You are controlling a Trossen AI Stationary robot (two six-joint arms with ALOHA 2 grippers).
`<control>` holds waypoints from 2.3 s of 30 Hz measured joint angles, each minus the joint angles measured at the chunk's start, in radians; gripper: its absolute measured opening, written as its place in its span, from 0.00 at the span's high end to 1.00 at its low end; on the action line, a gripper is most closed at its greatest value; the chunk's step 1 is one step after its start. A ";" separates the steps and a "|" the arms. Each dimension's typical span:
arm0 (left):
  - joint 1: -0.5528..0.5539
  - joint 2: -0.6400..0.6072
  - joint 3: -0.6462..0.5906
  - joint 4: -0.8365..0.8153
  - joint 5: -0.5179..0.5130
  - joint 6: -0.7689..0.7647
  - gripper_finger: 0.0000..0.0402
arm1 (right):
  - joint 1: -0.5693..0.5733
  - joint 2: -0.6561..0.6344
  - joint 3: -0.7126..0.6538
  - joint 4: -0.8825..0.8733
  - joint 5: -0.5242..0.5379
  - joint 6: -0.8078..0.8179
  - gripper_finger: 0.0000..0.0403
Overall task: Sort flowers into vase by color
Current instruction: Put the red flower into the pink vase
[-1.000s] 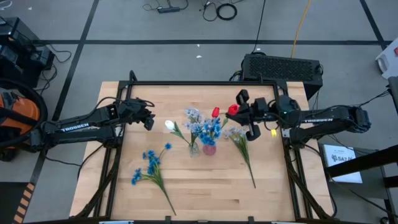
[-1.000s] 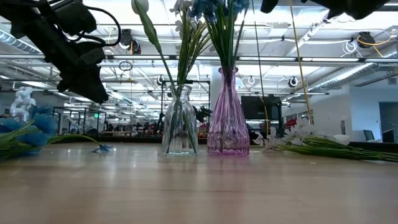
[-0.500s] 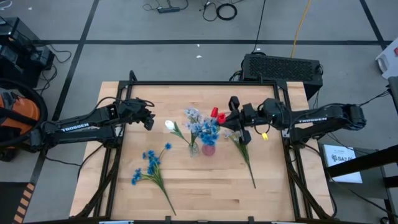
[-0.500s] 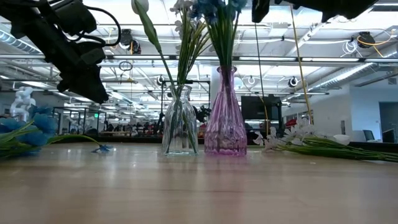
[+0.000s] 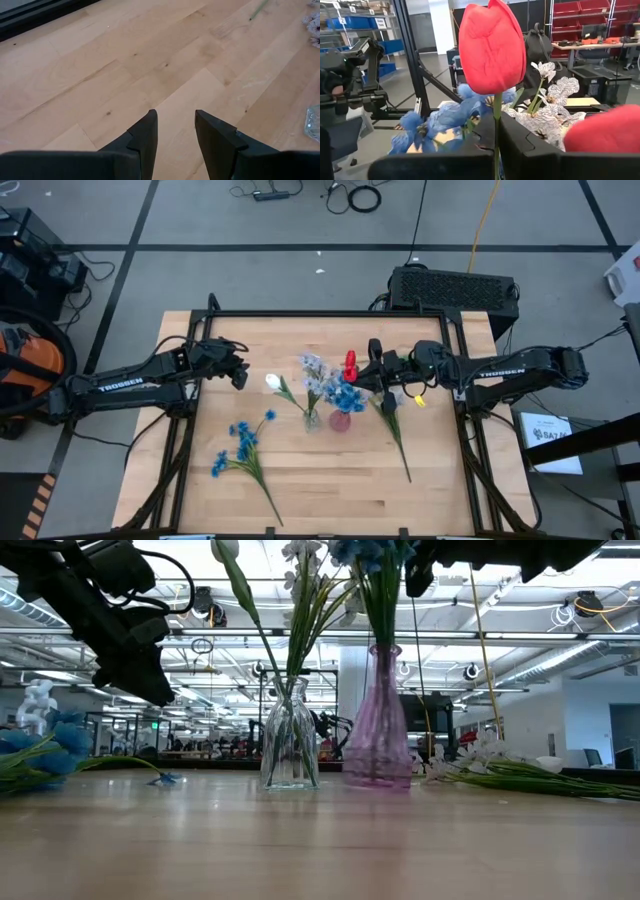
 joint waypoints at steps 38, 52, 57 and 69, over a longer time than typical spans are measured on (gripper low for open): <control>0.000 0.000 0.000 0.044 -0.009 -0.008 0.66 | -0.068 -0.274 -0.001 -0.270 -0.002 0.019 0.78; 0.000 0.000 0.000 0.043 -0.009 -0.009 0.66 | -0.068 -0.157 0.000 -0.267 -0.002 0.029 0.78; 0.000 0.000 0.000 0.043 -0.009 -0.009 0.66 | -0.068 -0.184 0.000 -0.266 -0.003 0.077 0.78; 0.000 0.000 0.000 0.042 -0.009 -0.001 0.66 | -0.087 -0.253 0.000 -0.335 0.001 0.078 0.78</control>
